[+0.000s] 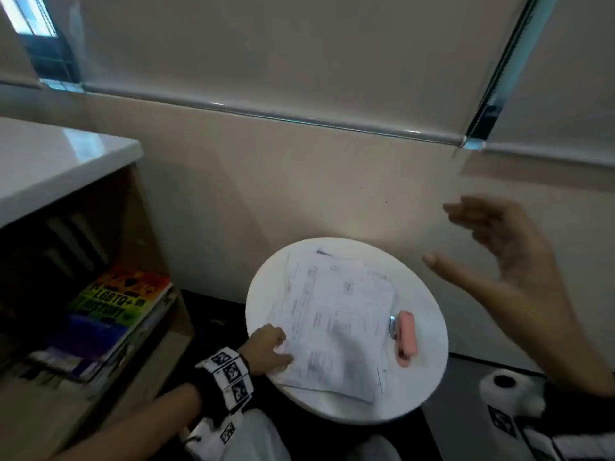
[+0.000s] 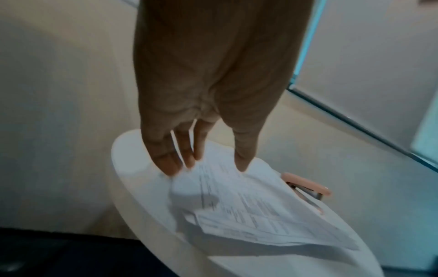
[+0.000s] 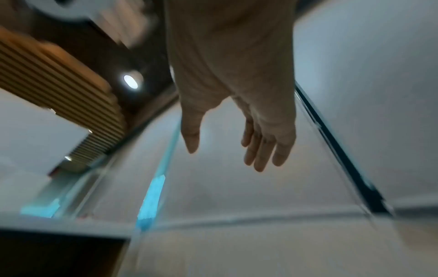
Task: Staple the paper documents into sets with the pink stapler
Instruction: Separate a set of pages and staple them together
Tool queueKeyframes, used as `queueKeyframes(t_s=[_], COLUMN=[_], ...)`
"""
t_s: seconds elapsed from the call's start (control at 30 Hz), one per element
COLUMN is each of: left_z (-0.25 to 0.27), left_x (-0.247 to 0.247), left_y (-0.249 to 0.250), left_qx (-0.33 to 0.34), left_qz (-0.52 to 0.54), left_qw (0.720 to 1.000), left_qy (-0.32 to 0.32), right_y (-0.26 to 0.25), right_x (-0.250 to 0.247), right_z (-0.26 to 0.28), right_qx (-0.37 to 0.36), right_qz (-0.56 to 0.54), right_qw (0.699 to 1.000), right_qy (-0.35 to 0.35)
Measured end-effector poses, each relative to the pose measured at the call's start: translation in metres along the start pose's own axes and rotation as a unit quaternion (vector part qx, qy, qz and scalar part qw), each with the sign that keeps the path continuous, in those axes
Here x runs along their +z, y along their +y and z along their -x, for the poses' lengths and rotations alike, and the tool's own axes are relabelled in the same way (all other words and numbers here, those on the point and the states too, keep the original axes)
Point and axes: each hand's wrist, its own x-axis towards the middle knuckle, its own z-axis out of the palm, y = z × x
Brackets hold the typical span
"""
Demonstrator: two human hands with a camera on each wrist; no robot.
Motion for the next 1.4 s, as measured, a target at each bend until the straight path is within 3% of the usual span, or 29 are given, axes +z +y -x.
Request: queueKeyframes(t_s=[0.07,0.2,0.4,0.6,0.73,0.83,0.93,1.03,1.1,1.17,1.23,1.33,1.4], left_z=[-0.009,-0.019,-0.026,-0.029,-0.036,-0.044,-0.037,-0.011,0.008,0.026,0.04,0.05,0.053], left_x=[0.016,0.039,0.064,0.077,0.063,0.054,0.055,0.054,0.059,0.07,0.081,0.087,0.082], left_y=[0.004,0.019,0.033,0.033,0.032,0.029,0.025,0.029,0.028,0.027,0.024,0.014,0.006], left_qx=[-0.057,-0.17,-0.213,-0.168,-0.131,-0.093,0.01,0.051,0.026,-0.012,-0.042,-0.058,-0.061], left_qz=[0.0,-0.013,0.008,-0.059,-0.103,0.041,0.241,0.405,0.448,0.473,0.476,0.462,0.374], left_qw=[0.995,0.973,0.942,0.932,0.938,0.949,0.92,0.875,0.869,0.871,0.877,0.884,0.925], left_qy=[0.08,0.154,0.258,0.317,0.303,0.3,0.309,0.261,0.211,0.132,0.047,-0.045,-0.026], right_y=[0.031,0.133,0.207,0.242,0.254,0.259,0.255,0.234,0.208,0.184,0.167,0.152,0.156], right_x=[0.041,0.079,0.121,0.149,0.153,0.153,0.142,0.122,0.112,0.11,0.117,0.147,0.173], right_z=[0.02,0.047,0.06,0.055,0.047,0.046,0.044,0.045,0.046,0.046,0.048,0.059,0.069], right_qx=[0.089,0.295,0.423,0.431,0.476,0.5,0.515,0.433,0.356,0.297,0.287,0.302,0.306], right_qz=[0.022,0.087,0.166,0.189,0.185,0.204,0.185,0.093,0.059,0.021,0.002,-0.014,0.018], right_qw=[0.996,0.95,0.887,0.881,0.86,0.842,0.834,0.87,0.904,0.94,0.958,0.932,0.91], right_qy=[0.008,-0.052,-0.085,-0.037,-0.009,-0.016,0.07,0.217,0.231,0.166,0.021,-0.199,-0.279])
